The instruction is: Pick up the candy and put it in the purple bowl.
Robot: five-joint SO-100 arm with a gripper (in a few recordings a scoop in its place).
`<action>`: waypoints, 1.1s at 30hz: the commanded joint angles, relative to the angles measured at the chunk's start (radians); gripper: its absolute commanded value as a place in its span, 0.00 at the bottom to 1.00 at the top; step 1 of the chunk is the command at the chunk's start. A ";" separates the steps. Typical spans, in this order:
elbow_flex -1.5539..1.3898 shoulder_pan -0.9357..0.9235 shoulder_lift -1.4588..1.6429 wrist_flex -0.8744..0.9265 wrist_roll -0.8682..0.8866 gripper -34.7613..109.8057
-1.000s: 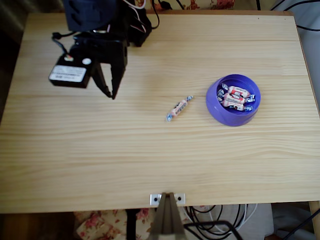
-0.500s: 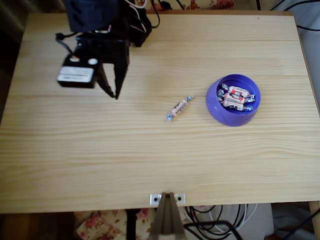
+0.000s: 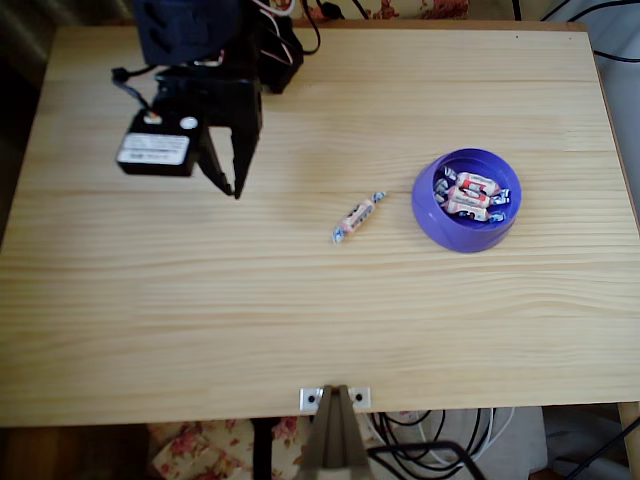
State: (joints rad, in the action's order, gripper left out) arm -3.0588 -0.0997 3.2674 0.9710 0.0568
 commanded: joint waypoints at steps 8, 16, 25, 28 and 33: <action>0.195 0.060 0.031 0.123 0.095 0.24; 0.466 0.110 0.031 0.354 0.187 0.24; 0.621 0.272 -0.121 0.364 0.428 0.24; 0.736 0.307 -0.281 0.345 0.474 0.24; 0.973 0.347 -0.472 0.491 0.586 0.24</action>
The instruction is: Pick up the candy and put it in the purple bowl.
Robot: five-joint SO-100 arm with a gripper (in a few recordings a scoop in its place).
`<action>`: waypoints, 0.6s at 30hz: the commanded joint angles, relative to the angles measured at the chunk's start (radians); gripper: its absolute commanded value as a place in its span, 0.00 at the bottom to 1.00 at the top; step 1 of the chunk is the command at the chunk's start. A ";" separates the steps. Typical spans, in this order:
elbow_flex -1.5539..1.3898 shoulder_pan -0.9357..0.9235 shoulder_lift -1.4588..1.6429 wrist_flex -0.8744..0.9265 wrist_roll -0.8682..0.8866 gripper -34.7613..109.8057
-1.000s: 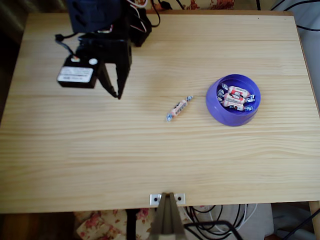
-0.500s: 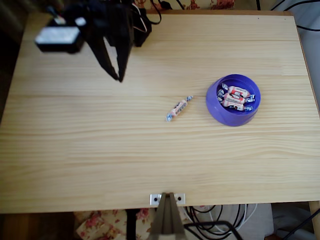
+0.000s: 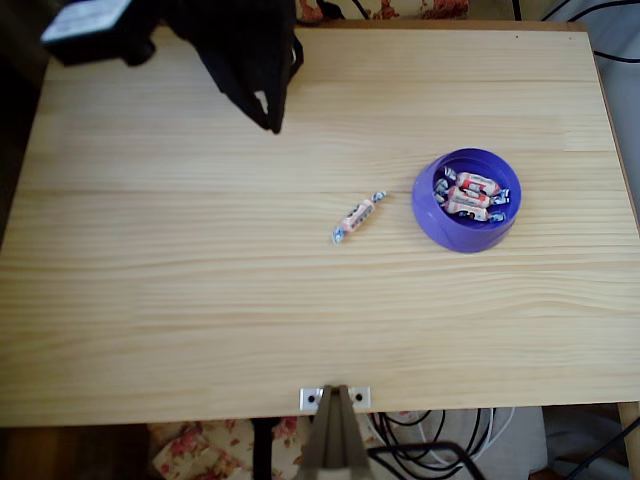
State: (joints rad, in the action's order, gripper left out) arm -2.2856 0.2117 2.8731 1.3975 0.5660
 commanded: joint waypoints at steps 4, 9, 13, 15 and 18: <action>0.307 0.104 -0.149 0.135 0.247 0.24; 0.449 0.143 -0.333 0.222 0.456 0.24; 0.555 0.163 -0.463 0.296 0.534 0.24; 0.522 0.164 -0.446 0.259 0.609 0.24; 0.476 0.175 -0.445 0.199 0.710 0.24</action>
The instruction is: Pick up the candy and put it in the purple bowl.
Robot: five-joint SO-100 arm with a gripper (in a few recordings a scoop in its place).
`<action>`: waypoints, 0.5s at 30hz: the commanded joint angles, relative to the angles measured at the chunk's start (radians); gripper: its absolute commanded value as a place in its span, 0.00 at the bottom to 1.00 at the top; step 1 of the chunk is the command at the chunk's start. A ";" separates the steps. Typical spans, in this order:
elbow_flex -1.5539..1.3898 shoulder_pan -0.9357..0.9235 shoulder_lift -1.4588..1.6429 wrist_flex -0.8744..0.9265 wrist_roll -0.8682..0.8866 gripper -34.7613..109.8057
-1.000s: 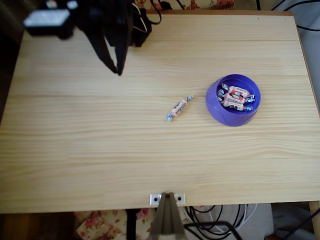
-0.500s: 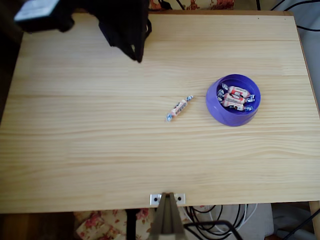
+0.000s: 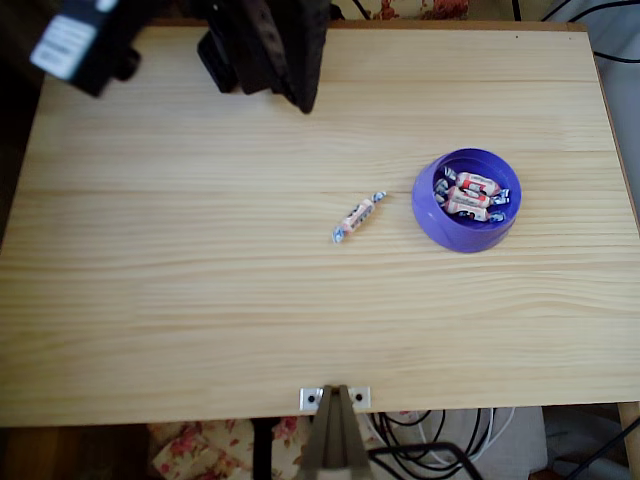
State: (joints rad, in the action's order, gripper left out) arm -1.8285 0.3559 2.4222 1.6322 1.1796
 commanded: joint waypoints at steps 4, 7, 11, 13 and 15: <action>0.005 0.046 -0.008 -0.066 0.195 0.24; 0.026 0.067 -0.037 -0.063 0.244 0.24; 0.018 0.118 -0.146 -0.089 0.385 0.24; 0.028 0.146 -0.178 -0.097 0.434 0.26; 0.028 0.164 -0.183 -0.104 0.425 0.26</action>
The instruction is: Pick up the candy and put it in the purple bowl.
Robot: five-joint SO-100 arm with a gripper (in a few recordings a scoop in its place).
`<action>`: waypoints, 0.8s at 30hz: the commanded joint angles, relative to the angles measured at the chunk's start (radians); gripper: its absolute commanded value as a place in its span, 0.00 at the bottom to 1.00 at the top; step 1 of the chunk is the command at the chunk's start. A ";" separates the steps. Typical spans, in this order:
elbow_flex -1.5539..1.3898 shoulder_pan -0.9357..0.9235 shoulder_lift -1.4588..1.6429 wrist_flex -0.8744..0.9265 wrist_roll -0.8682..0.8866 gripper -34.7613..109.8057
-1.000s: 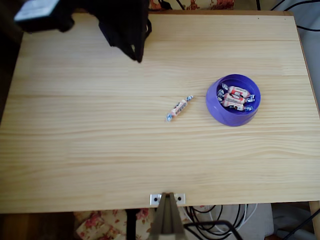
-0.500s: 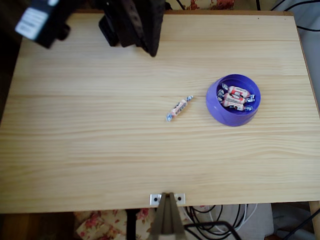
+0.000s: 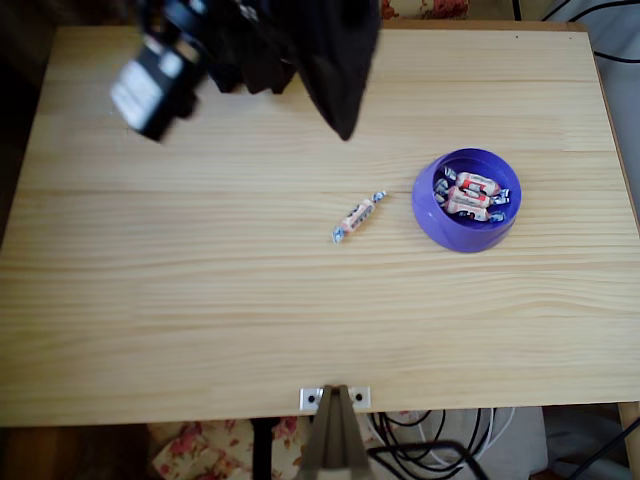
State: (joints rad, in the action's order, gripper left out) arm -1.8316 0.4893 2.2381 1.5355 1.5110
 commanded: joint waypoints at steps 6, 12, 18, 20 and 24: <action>-0.014 0.064 -0.002 -0.031 0.067 0.24; -0.074 0.114 -0.074 -0.063 -0.018 0.24; -0.069 0.115 -0.173 -0.107 -0.002 0.24; -0.071 0.098 -0.195 -0.103 0.002 0.26; -0.054 0.091 -0.290 -0.103 -0.009 0.28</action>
State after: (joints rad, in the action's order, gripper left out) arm -1.9159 0.5783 1.9880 1.4235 1.5048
